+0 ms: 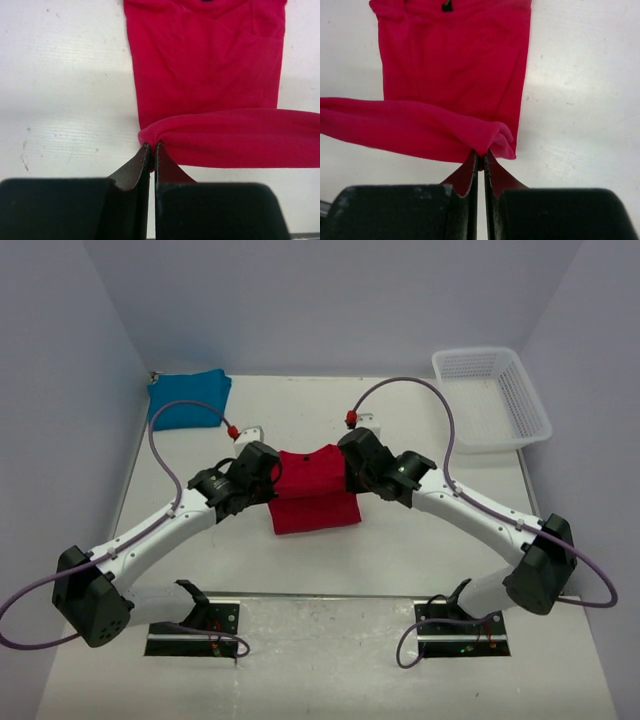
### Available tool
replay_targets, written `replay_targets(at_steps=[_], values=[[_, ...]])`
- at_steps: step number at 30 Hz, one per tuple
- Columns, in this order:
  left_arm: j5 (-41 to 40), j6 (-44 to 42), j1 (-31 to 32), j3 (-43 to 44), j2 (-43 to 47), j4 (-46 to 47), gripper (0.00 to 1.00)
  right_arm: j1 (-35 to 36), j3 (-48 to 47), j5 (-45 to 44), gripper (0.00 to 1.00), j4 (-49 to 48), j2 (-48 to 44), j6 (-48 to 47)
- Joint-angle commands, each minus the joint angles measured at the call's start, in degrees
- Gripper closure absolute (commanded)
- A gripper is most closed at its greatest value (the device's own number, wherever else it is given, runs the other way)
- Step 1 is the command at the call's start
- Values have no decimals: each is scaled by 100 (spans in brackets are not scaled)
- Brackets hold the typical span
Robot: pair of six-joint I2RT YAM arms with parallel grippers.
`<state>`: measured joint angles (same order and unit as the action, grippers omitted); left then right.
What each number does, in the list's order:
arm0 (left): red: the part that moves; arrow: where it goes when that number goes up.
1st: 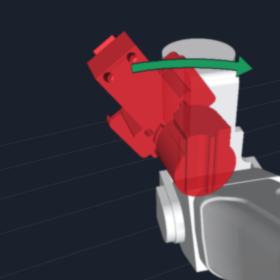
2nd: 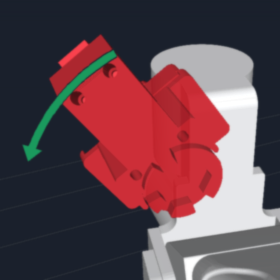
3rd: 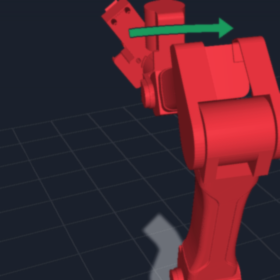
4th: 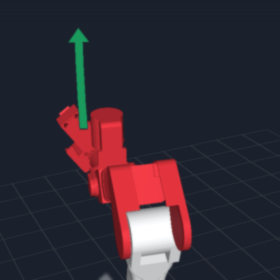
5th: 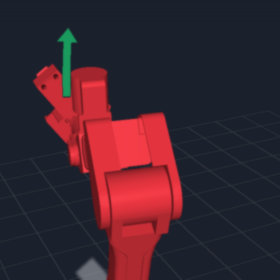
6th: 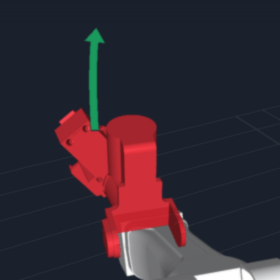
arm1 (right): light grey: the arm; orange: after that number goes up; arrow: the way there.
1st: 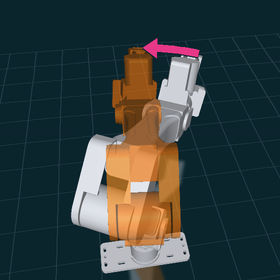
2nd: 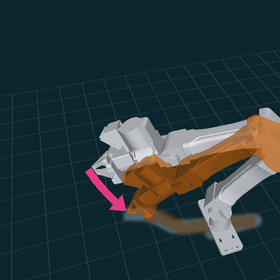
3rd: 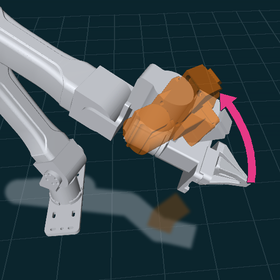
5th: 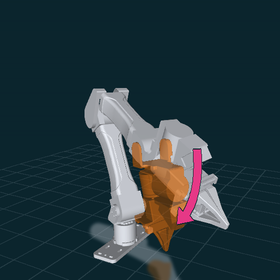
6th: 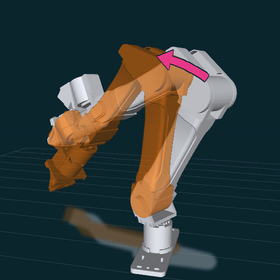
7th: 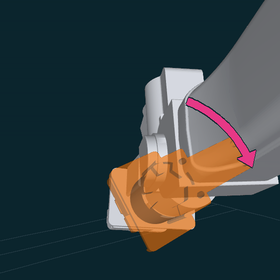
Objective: Fold and stack the t-shirts
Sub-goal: Fold the long partially folded tshirt into a neat square
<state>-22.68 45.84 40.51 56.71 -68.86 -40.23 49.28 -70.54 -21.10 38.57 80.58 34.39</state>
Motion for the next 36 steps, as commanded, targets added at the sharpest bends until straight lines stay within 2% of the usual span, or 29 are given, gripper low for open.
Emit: replay_targets(at_steps=[1, 14, 26, 31, 32, 33, 34, 35, 36], values=[[105, -576, -403, 288, -250, 436, 100, -366, -521, 291, 100, -192, 379, -644], [474, -1113, -1220, 1105, -1665, 1052, 100, -1139, -1646, 959, 100, -358, 1785, -1057], [782, -1341, -1678, 1132, -2772, 1632, 100, -1649, -2463, 1442, 100, -332, 3199, -1338], [555, -1473, -1827, 1473, -3378, 1738, 100, -1825, -3025, 1679, 100, -280, 3868, -1584], [458, -1482, -1836, 1562, -3440, 1738, 97, -1869, -3314, 1636, 98, -245, 3991, -1628], [344, -1534, -1845, 1632, -3493, 1764, 92, -1895, -3465, 1636, 85, -244, 4218, -1716], [169, -1622, -1845, 1816, -3581, 1816, 86, -1930, -3649, 1653, 78, -149, 4351, -1760], [115, -1727, -1845, 1931, -3625, 2008, 73, -2000, -4129, 1479, 73, -69, 4492, -1787], [36, -1963, -1854, 2080, -3687, 2036, 67, -2036, -4421, 1356, 66, 36, 4763, -1822]])
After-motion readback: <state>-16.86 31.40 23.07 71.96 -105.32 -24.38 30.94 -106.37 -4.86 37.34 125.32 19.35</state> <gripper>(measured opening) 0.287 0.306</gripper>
